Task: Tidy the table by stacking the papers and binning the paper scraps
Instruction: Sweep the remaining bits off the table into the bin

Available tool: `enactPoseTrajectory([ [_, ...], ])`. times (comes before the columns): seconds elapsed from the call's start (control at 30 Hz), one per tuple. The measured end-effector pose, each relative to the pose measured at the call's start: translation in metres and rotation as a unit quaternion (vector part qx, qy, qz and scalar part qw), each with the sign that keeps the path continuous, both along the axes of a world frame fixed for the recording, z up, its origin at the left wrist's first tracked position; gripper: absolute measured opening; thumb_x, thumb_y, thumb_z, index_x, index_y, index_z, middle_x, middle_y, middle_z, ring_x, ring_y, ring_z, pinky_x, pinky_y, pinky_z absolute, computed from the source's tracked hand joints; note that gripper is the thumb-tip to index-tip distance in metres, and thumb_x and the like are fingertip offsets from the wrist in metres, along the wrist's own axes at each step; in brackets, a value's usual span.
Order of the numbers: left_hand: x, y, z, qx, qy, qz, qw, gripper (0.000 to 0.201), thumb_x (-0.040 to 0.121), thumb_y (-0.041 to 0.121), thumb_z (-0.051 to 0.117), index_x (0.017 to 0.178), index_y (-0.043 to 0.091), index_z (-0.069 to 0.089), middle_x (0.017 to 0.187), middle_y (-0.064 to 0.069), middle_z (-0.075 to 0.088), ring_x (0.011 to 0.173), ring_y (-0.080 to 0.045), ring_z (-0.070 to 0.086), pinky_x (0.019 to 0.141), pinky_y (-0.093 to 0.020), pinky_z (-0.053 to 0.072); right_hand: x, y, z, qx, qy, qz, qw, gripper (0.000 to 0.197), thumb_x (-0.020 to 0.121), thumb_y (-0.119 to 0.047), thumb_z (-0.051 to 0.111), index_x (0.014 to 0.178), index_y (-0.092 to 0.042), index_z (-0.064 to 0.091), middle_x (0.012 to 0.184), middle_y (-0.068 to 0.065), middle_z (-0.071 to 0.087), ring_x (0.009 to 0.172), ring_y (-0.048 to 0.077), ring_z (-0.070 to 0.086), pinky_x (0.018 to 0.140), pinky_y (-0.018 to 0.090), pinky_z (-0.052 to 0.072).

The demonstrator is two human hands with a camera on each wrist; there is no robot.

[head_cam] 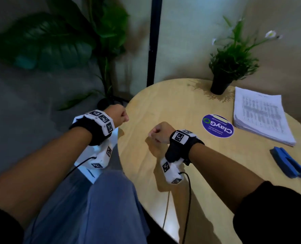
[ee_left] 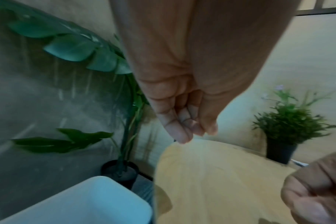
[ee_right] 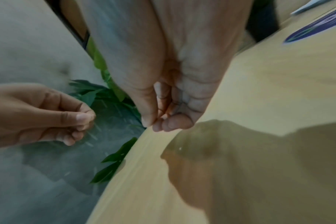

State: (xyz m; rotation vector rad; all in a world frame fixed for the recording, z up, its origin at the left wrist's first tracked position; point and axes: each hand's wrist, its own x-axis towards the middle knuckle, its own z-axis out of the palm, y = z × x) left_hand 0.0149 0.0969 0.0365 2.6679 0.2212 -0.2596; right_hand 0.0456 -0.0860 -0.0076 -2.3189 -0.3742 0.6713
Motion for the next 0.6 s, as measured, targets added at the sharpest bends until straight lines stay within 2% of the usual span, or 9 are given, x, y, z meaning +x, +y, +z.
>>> enactPoseTrajectory([
  [0.07,-0.007,0.027,-0.004,-0.003,0.008,0.03,1.0,0.017,0.095,0.007,0.049,0.089,0.005,0.064,0.091,-0.01,0.062,0.086,-0.026,0.06,0.072,-0.025,0.039,0.005,0.033,0.001,0.002,-0.008,0.022,1.0,0.03,0.093,-0.006,0.05,0.068,0.0,0.065,0.066,-0.001,0.06,0.058,0.017,0.054,0.064,0.03,0.049],
  [0.13,-0.014,0.052,-0.011,-0.008,0.014,0.064,0.998,0.016,0.095,0.007,0.047,0.089,0.008,0.062,0.088,-0.005,0.056,0.084,-0.023,0.057,0.073,-0.024,0.038,0.01,0.063,0.001,0.0,-0.025,0.036,0.999,0.038,0.092,-0.003,0.048,0.056,-0.009,0.057,0.068,0.003,0.06,0.053,0.011,0.05,0.057,0.023,0.043],
  [0.23,-0.022,0.089,-0.026,-0.02,0.015,0.11,0.994,0.015,0.094,0.007,0.048,0.089,0.005,0.062,0.092,-0.007,0.058,0.094,-0.028,0.061,0.075,-0.025,0.039,0.019,0.109,-0.001,-0.006,-0.03,0.045,0.999,0.03,0.09,-0.003,0.049,0.06,-0.007,0.053,0.071,0.008,0.059,0.058,0.017,0.051,0.059,0.025,0.041],
  [0.33,-0.025,0.115,-0.045,-0.028,0.018,0.142,0.989,0.015,0.091,0.004,0.047,0.08,0.008,0.055,0.089,-0.005,0.059,0.082,-0.023,0.054,0.073,-0.026,0.04,0.028,0.143,-0.006,-0.019,-0.024,0.047,0.998,0.031,0.085,-0.004,0.055,0.056,-0.015,0.055,0.068,0.004,0.06,0.062,0.018,0.051,0.06,0.026,0.041],
  [0.4,-0.023,0.124,-0.055,-0.031,0.024,0.162,0.986,0.016,0.09,0.002,0.046,0.078,0.009,0.054,0.075,0.0,0.057,0.078,-0.022,0.051,0.072,-0.027,0.04,0.03,0.16,-0.012,-0.024,-0.011,0.028,0.999,0.022,0.083,-0.002,0.055,0.064,-0.013,0.062,0.063,0.001,0.059,0.059,0.015,0.05,0.059,0.025,0.044],
  [0.47,-0.021,0.127,-0.064,-0.04,0.029,0.173,0.984,0.014,0.09,0.003,0.047,0.08,0.009,0.055,0.066,0.003,0.052,0.077,-0.023,0.052,0.072,-0.027,0.04,0.031,0.174,-0.02,-0.028,-0.012,0.02,0.999,0.013,0.081,-0.006,0.059,0.079,-0.005,0.072,0.071,0.008,0.066,0.066,0.019,0.058,0.063,0.028,0.051],
  [0.53,-0.018,0.129,-0.072,-0.044,0.033,0.171,0.984,0.013,0.091,0.004,0.047,0.082,0.009,0.056,0.074,-0.001,0.055,0.079,-0.023,0.053,0.073,-0.027,0.041,0.03,0.184,-0.027,-0.049,-0.021,0.033,0.998,0.017,0.08,-0.011,0.066,0.092,-0.001,0.074,0.088,0.01,0.073,0.078,0.021,0.069,0.077,0.032,0.058],
  [0.6,-0.016,0.131,-0.079,-0.046,0.032,0.168,0.984,0.013,0.09,0.003,0.048,0.081,0.009,0.056,0.083,-0.004,0.057,0.079,-0.022,0.054,0.073,-0.027,0.042,0.032,0.191,-0.029,-0.063,-0.016,0.049,0.997,0.019,0.081,-0.012,0.07,0.095,0.0,0.074,0.094,0.009,0.075,0.085,0.02,0.071,0.084,0.035,0.058],
])
